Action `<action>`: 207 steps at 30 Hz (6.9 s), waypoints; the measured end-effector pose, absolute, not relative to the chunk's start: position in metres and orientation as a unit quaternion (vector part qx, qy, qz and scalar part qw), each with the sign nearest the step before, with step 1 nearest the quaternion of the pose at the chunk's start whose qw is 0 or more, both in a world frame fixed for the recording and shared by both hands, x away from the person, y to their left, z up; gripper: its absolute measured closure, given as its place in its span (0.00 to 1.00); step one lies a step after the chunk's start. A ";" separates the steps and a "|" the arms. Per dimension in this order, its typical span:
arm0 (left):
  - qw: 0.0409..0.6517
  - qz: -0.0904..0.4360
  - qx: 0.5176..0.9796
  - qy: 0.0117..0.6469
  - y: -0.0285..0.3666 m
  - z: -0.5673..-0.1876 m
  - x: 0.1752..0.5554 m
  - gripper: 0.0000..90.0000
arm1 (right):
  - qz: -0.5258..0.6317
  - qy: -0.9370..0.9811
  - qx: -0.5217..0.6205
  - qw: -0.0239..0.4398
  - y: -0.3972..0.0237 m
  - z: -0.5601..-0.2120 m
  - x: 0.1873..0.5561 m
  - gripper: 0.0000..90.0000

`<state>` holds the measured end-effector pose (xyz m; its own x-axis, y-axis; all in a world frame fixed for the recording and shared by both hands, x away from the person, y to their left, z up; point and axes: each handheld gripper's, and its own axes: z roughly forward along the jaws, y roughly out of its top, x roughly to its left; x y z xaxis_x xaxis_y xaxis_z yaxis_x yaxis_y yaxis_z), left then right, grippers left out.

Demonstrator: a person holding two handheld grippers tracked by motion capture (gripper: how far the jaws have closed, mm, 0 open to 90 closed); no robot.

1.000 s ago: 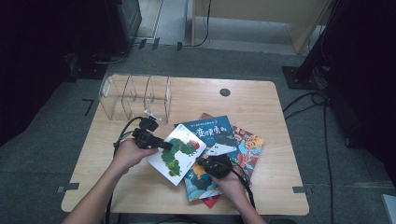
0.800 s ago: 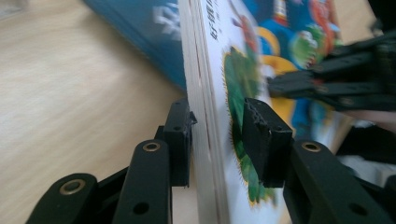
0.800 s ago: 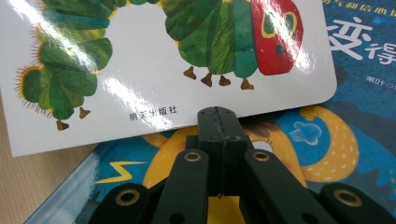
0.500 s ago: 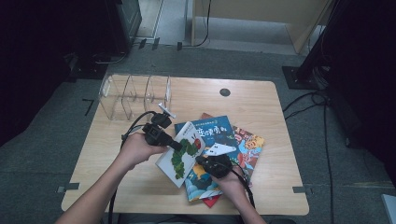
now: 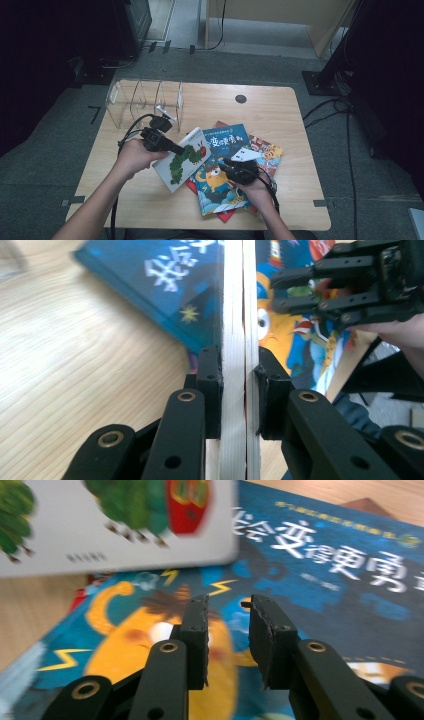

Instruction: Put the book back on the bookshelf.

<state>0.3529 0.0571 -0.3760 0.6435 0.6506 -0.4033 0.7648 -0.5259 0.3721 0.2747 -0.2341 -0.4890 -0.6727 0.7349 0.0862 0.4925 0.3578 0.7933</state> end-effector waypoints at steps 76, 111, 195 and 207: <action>0.214 0.029 0.758 0.615 0.071 -0.380 0.504 0.84 | 0.398 0.828 0.363 0.160 -0.234 -0.496 0.291 0.70; 0.300 0.021 0.797 0.523 0.106 -0.354 0.412 0.84 | 0.415 0.761 0.467 0.173 -0.318 -0.487 0.301 0.85; 0.364 -0.082 0.857 0.354 -0.021 -0.489 0.265 0.99 | 0.393 0.736 0.521 0.181 -0.363 -0.497 0.262 0.99; 0.360 -0.076 0.857 0.360 -0.005 -0.478 0.284 0.90 | 0.384 0.726 0.536 0.197 -0.377 -0.497 0.230 0.99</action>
<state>0.2836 -0.0050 -0.4778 0.7293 0.5628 -0.3890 0.6718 -0.4814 0.5629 0.2304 -0.3775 -0.4969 -0.3484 0.9289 0.1252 0.6267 0.1315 0.7681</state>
